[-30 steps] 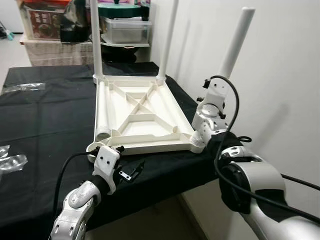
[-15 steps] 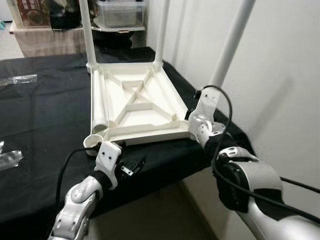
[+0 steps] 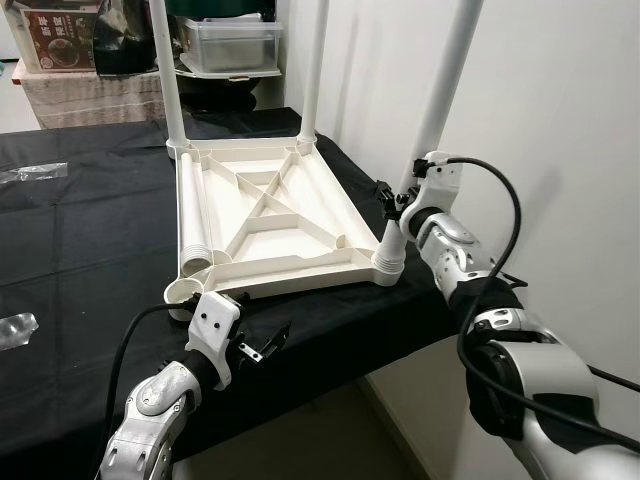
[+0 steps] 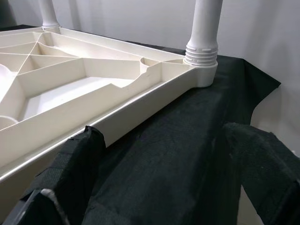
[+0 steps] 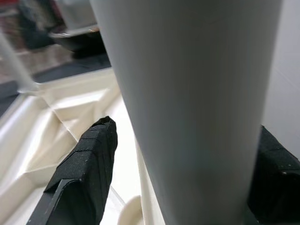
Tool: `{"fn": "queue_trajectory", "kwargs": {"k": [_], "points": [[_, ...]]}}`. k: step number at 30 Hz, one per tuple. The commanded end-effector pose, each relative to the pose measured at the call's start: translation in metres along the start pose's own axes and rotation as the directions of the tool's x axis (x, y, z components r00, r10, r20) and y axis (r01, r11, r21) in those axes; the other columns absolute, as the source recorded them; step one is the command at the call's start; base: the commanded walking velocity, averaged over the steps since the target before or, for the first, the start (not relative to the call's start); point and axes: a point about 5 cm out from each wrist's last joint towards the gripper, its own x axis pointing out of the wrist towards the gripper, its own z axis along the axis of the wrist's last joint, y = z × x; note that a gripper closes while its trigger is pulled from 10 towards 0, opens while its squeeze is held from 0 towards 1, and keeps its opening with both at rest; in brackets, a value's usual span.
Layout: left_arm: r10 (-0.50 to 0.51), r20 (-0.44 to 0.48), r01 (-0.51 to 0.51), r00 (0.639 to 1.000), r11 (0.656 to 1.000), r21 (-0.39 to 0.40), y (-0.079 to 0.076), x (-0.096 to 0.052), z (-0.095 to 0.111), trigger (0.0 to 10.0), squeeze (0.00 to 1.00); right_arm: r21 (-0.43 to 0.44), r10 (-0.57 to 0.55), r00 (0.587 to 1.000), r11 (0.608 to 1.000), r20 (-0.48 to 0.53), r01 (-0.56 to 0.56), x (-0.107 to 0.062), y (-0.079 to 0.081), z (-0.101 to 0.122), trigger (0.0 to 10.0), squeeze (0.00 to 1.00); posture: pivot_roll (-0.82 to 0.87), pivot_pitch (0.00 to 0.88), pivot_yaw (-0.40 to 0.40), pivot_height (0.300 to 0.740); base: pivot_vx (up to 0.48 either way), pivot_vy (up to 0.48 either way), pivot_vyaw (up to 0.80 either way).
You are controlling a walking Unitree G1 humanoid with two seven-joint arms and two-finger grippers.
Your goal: Building children table
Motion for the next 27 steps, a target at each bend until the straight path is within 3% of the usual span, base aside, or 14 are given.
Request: {"fn": "queue_trajectory", "kwargs": {"k": [1,6,10,11,13,14,17,19,21,24,27], "points": [[-0.014,0.005,0.014,1.0,1.0,0.004,0.0,0.0,0.003,10.0,0.0,-0.037,0.142,0.989,0.989,0.03,-0.141,-0.002,0.004,0.004,10.0,0.0,0.05,0.0,-0.111,0.74,0.0,0.0,0.0],[-0.02,0.006,0.02,1.0,1.0,0.005,0.0,0.001,0.004,10.0,0.0,-0.101,0.285,0.959,0.954,0.008,-0.283,-0.008,-0.002,0.002,10.0,0.0,0.06,0.0,-0.111,0.74,0.0,0.0,0.0],[-0.026,0.004,0.026,1.0,1.0,0.005,0.0,-0.001,0.004,10.0,0.0,-0.142,0.458,0.889,0.878,-0.023,-0.456,-0.013,0.005,0.002,10.0,0.0,0.08,0.0,-0.116,0.74,0.0,0.0,0.0],[-0.026,0.004,0.026,1.0,1.0,0.005,0.0,-0.001,0.004,10.0,0.0,-0.142,0.458,0.889,0.878,-0.023,-0.456,-0.013,0.005,0.002,10.0,0.0,0.08,0.0,-0.116,0.74,0.0,0.0,0.0],[-0.027,0.002,0.027,1.0,1.0,0.004,0.001,-0.003,0.004,10.0,0.0,-0.162,0.552,0.833,0.819,-0.036,-0.55,-0.015,0.012,0.003,10.0,0.0,0.08,0.0,-0.118,0.74,0.0,0.0,0.0],[-0.027,0.002,0.027,1.0,1.0,0.004,0.001,-0.003,0.004,10.0,0.0,-0.162,0.552,0.833,0.819,-0.036,-0.55,-0.015,0.012,0.003,10.0,0.0,0.08,0.0,-0.118,0.74,0.0,0.0,0.0],[-0.028,0.0,0.028,1.0,1.0,0.003,0.001,-0.004,0.004,10.0,0.0,-0.192,0.622,0.782,0.763,-0.044,-0.618,-0.015,0.024,0.005,10.0,0.0,0.08,0.0,-0.12,0.74,0.0,0.0,0.0],[-0.028,0.0,0.028,1.0,1.0,0.003,0.001,-0.004,0.004,10.0,0.0,-0.192,0.622,0.782,0.763,-0.044,-0.618,-0.015,0.024,0.005,10.0,0.0,0.08,0.0,-0.12,0.74,0.0,0.0,0.0],[-0.026,-0.001,0.026,1.0,1.0,0.002,0.001,-0.004,0.004,10.0,0.0,-0.199,0.693,0.721,0.703,-0.023,-0.682,-0.016,0.042,0.008,10.0,0.0,0.08,0.0,-0.119,0.74,0.0,0.0,0.0],[-0.025,-0.001,0.025,1.0,1.0,0.001,0.001,-0.004,0.004,10.0,0.0,-0.201,0.721,0.692,0.677,-0.008,-0.708,-0.017,0.051,0.009,10.0,0.0,0.08,0.0,-0.119,0.74,0.0,0.0,0.0],[-0.019,-0.001,0.019,1.0,1.0,0.003,0.003,-0.004,0.004,10.0,0.0,-0.193,0.778,0.628,0.617,0.005,-0.763,-0.02,0.068,0.006,10.0,0.0,0.08,0.0,-0.121,0.74,0.0,0.0,0.0]]}}
